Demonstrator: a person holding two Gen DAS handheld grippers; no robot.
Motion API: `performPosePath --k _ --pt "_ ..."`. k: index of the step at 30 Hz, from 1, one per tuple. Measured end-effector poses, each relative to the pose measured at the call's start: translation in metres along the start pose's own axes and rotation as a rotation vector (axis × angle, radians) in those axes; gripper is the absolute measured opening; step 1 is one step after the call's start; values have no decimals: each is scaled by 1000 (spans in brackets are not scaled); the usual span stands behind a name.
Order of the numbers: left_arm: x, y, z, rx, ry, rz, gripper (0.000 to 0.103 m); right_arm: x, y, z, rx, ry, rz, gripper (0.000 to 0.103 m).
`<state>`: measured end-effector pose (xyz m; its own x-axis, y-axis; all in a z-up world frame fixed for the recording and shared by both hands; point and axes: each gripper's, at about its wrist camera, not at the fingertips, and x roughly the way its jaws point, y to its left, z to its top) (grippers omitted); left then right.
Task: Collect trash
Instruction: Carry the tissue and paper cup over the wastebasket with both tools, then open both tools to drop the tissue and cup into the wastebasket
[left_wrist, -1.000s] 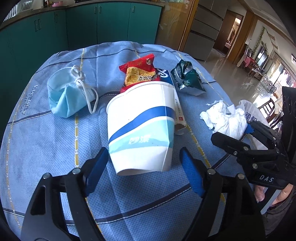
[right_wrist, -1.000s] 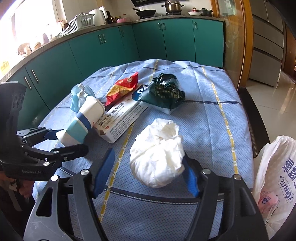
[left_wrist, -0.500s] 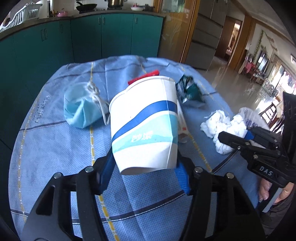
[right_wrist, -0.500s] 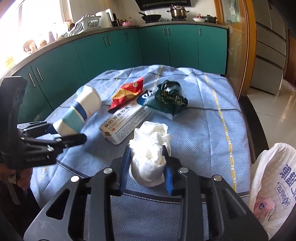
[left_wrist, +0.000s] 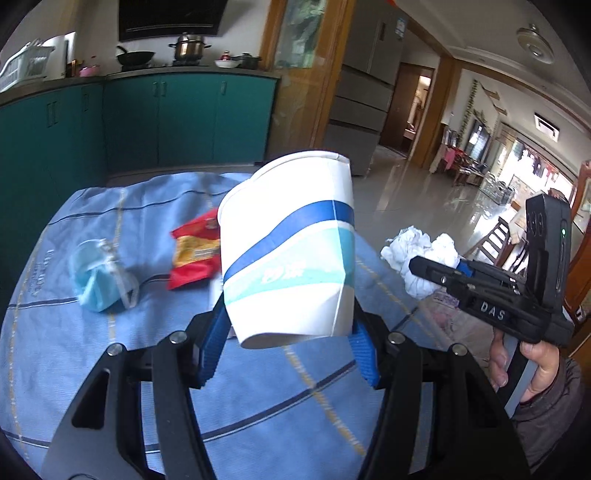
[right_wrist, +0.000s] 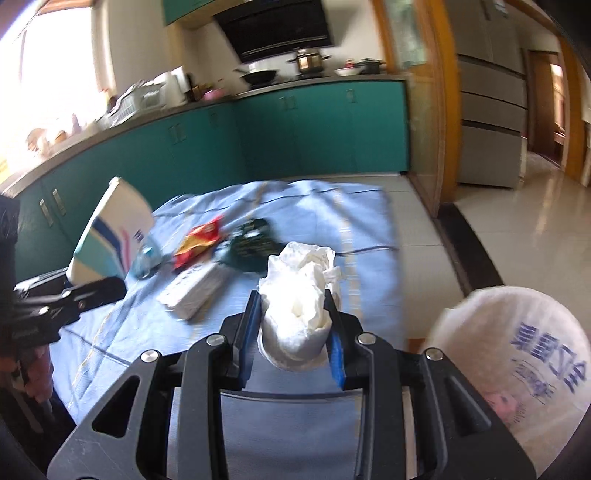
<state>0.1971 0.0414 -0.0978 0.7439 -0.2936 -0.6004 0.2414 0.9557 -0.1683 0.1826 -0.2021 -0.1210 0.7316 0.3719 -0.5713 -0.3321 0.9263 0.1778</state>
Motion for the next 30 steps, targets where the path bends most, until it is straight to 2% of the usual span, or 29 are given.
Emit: performPosePath --k 6,13,17,22,30 --pt "25 -53 -3 94 40 -42 60 -36 -65 -10 100 -27 -115 33" --pt "48 -103 -6 139 64 -97 60 -64 -123 -27 222 -28 -241 33" --pt "67 -130 -10 150 96 -131 60 -71 -140 -36 262 -19 -281 33" --pt "89 -159 -17 189 127 -145 60 -75 -145 -40 242 -13 -328 33" --pt "117 -173 -17 179 169 -170 60 -82 -152 -44 247 -20 -356 33"
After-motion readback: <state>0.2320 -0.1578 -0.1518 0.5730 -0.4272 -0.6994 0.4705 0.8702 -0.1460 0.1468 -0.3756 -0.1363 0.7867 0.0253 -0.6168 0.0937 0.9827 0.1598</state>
